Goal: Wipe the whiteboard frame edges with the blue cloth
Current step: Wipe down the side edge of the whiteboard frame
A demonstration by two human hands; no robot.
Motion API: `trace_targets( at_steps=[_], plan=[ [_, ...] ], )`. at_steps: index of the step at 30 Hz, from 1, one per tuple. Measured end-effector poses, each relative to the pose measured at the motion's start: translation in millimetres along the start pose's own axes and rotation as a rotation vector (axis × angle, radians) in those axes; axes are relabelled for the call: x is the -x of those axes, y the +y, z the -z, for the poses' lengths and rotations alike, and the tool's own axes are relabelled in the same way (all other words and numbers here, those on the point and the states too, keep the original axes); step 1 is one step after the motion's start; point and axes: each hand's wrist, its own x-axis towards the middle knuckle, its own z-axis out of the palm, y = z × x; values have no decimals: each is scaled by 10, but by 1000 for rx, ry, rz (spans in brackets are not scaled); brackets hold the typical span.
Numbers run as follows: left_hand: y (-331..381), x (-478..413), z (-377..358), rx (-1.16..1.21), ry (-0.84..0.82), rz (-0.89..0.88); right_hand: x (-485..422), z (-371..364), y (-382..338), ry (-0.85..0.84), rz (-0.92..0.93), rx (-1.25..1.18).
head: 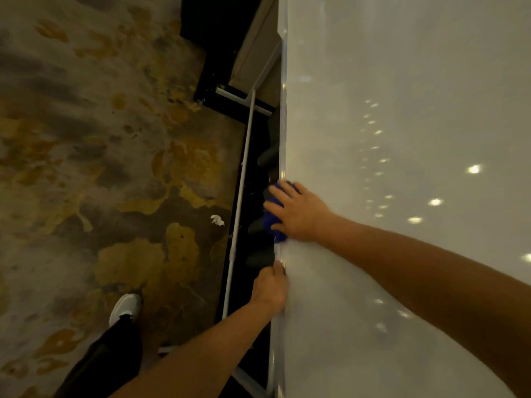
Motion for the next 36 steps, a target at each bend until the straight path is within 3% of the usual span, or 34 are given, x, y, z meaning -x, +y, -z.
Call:
trace_targets(
  at_steps=[2,4,8,10,15,20,24,27,33,36],
  plan=[
    [7,-33,25,-1,-59,-8,-322,165,328,7,-205,-44],
    [56,-88,101,4,-110,-29,-520,252,387,44,-272,-147],
    [240,-247,194,-3,-163,-15,-272,88,-71,-54,93,-77],
    [247,-265,154,24,-168,6,-280,46,106,-73,158,-24],
    [297,-436,116,66,-176,77,-873,268,820,21,-218,-47],
    [776,-784,241,139,-237,131,-689,80,501,61,-145,-17],
    [1135,-1041,203,79,-306,81,-1125,216,1067,59,-308,-43],
    [1543,-1392,231,169,-307,60,-1650,345,1539,86,-393,-29],
    [2384,-1984,377,233,-271,152,-1772,148,1468,35,-249,-105],
    [2396,-2020,310,213,-331,210,-2097,338,2008,60,-306,-59]
  ],
)
